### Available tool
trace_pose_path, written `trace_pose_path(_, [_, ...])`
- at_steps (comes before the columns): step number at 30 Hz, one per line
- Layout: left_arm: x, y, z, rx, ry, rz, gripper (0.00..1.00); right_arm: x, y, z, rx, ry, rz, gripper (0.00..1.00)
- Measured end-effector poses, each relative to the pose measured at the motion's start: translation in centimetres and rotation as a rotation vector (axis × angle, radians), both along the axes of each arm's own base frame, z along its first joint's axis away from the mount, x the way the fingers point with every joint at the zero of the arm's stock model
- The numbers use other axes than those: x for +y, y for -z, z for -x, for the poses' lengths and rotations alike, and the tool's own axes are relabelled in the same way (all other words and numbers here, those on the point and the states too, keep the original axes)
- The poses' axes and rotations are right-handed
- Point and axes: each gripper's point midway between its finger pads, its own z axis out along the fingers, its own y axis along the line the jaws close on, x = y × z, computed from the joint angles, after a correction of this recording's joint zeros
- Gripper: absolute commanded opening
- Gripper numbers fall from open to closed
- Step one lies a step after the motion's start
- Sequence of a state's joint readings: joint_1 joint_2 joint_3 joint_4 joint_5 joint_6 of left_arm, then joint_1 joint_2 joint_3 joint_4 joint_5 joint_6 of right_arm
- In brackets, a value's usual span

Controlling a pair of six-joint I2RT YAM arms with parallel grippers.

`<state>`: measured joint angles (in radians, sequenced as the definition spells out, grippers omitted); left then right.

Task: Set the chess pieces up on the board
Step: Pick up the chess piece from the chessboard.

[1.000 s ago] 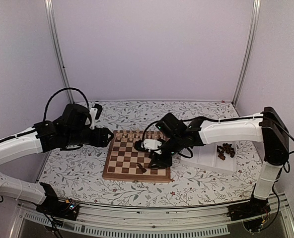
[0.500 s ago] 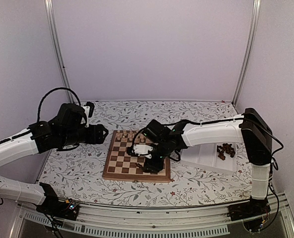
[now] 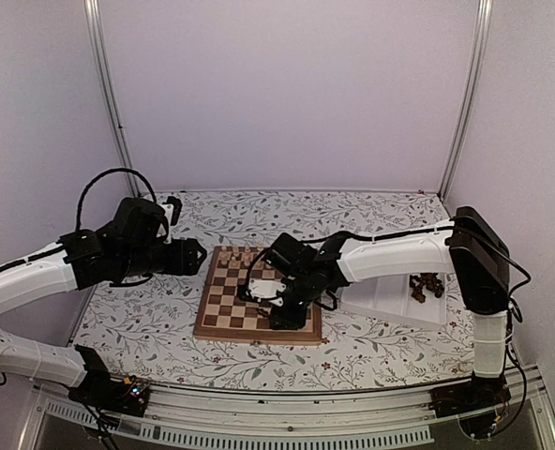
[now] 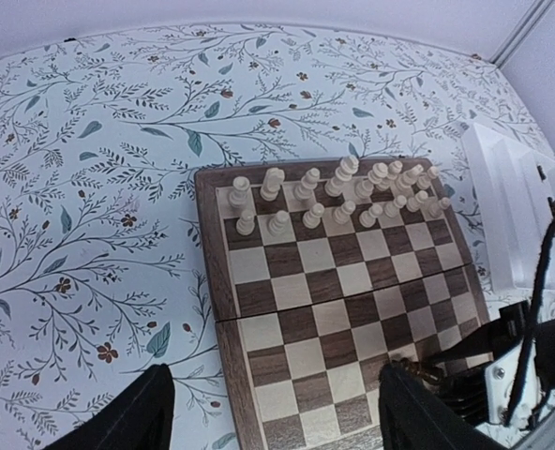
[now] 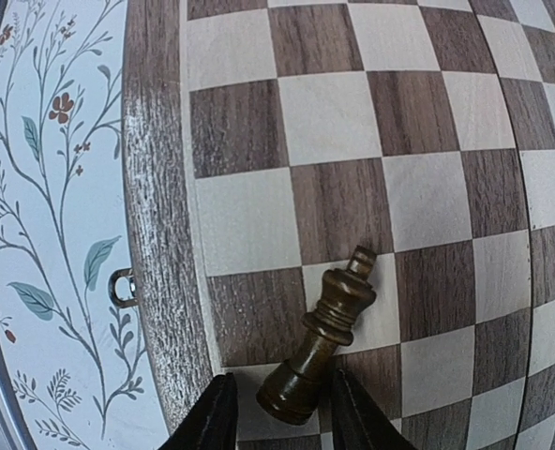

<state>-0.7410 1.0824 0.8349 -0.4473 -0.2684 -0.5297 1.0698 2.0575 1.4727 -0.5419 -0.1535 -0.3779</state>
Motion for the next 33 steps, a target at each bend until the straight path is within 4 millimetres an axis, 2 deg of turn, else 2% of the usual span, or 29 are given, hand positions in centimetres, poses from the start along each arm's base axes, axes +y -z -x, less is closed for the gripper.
trace_pose_path(2, [0.0, 0.0, 0.0, 0.002, 0.002, 0.000, 0.77, 0.1, 0.0, -0.2, -0.007, 0.004, 0.002, 0.24])
trace_pose_path(8, [-0.2, 0.5, 0.1, 0.008, 0.008, 0.001, 0.77, 0.3, 0.1, -0.3, -0.023, 0.013, 0.008, 0.14])
trace_pose_path(13, [-0.7, 2.4, 0.6, 0.034, 0.047, 0.016, 0.77, 0.3, 0.0, -0.5, -0.027, 0.020, 0.007, 0.12])
trace_pose_path(19, [-2.9, 4.7, 1.8, 0.057, 0.157, 0.128, 0.76, -0.2, -0.1, -1.3, -0.017, 0.018, -0.032, 0.08])
trace_pose_path(26, [-5.8, 5.7, 2.5, 0.091, 0.246, 0.332, 0.72, -1.9, -0.4, -2.3, -0.025, 0.016, -0.075, 0.06])
trace_pose_path(33, [-8.1, 6.5, 3.0, 0.157, 0.294, 0.488, 0.63, -1.3, -2.9, -2.1, -0.047, -0.014, -0.151, 0.07])
